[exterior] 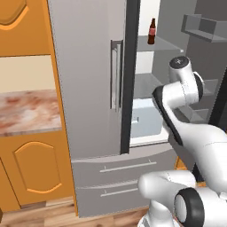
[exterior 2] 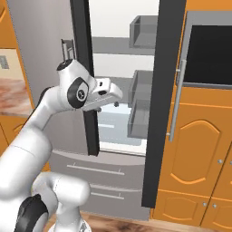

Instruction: Open the fridge, grab two sodas, and place both sodas inside the bowl with ice on the dining counter.

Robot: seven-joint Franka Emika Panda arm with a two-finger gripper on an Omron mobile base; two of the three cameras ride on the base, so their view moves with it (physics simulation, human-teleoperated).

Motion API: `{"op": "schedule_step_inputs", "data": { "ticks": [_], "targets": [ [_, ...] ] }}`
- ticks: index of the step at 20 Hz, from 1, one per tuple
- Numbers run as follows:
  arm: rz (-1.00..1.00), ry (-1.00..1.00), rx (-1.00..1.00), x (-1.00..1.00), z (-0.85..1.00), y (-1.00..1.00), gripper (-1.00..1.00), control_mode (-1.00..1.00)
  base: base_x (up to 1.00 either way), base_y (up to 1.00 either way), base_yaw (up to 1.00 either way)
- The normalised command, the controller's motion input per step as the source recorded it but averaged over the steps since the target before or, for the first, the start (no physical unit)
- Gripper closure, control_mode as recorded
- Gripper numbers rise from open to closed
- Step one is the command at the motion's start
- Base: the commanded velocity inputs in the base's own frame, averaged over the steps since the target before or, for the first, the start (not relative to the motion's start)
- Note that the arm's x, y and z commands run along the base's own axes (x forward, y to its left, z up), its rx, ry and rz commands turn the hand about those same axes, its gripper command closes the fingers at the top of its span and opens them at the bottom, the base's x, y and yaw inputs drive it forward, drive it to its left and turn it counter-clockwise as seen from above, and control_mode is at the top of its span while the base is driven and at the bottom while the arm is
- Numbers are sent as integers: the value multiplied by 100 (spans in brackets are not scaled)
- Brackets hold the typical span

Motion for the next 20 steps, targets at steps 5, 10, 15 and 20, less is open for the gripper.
{"op": "schedule_step_inputs", "data": {
  "ticks": [5,10,15,20],
  "targets": [
    [26,-26,1,0,-13,100,-100,-100,0,0,0],
    [12,-9,7,2,0,100,-100,-100,0,0,0],
    [8,-7,8,0,0,100,-100,-100,0,0,0],
    [5,-6,7,3,17,97,-100,-100,0,0,0]
  ]
}}
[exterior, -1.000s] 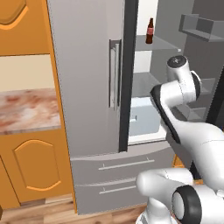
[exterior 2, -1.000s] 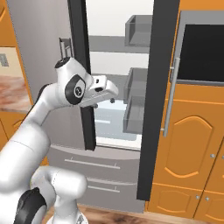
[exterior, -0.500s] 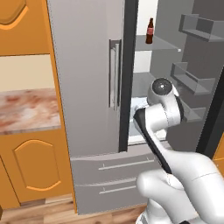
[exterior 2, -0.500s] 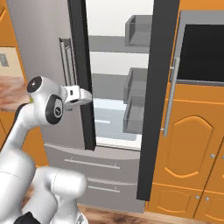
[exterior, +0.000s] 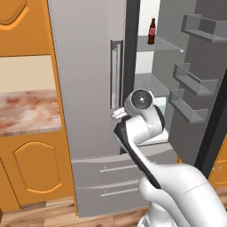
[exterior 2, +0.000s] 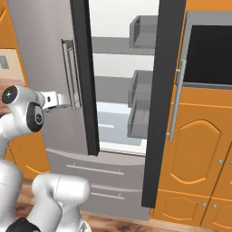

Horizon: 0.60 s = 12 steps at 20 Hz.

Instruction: Open the fridge, grab two sodas, and place both sodas inside the bowl with ice on the dining counter.

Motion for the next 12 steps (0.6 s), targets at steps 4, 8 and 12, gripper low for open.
{"op": "schedule_step_inputs", "data": {
  "ticks": [4,8,12],
  "targets": [
    [0,-16,4,6,65,39,-100,-100,0,0,0],
    [0,-14,0,0,73,0,-100,-100,0,0,0],
    [2,1,10,24,38,-8,-100,-100,0,0,0]
  ]
}}
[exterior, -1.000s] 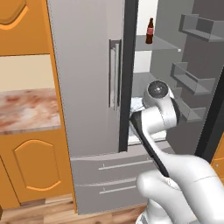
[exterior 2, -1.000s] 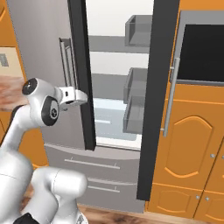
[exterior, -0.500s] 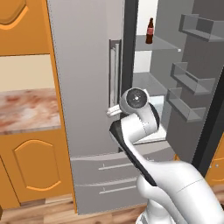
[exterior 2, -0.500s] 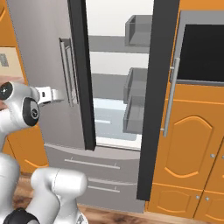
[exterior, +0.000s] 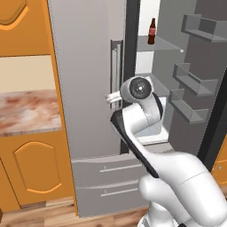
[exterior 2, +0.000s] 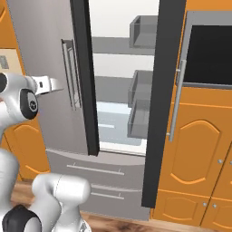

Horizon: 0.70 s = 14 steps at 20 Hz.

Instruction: Open the fridge, grab two sodas, and place both sodas inside the bowl with ice on the dining counter.

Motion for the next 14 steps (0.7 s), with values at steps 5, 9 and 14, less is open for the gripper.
{"op": "schedule_step_inputs", "data": {
  "ticks": [5,9,14],
  "targets": [
    [4,6,20,62,11,-9,-100,-100,0,0,0],
    [0,4,15,63,1,0,-100,-100,0,0,0],
    [0,6,7,47,0,0,-100,-100,0,0,0]
  ]
}}
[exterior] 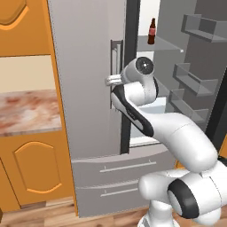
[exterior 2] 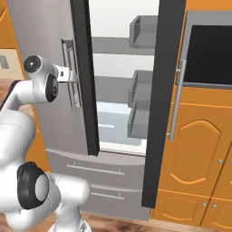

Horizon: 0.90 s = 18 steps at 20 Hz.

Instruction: Open the fridge, grab two sodas, and place both sodas inside the bowl with ice on the dining counter.

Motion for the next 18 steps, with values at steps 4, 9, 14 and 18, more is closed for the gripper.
{"op": "schedule_step_inputs", "data": {
  "ticks": [4,9,14,18],
  "targets": [
    [-2,3,2,45,0,0,-100,-100,0,0,0],
    [-3,2,3,51,0,0,-100,-100,0,0,0],
    [-4,1,1,55,-2,1,-100,-100,0,0,0],
    [-6,0,0,58,-5,15,100,-100,0,0,0]
  ]
}}
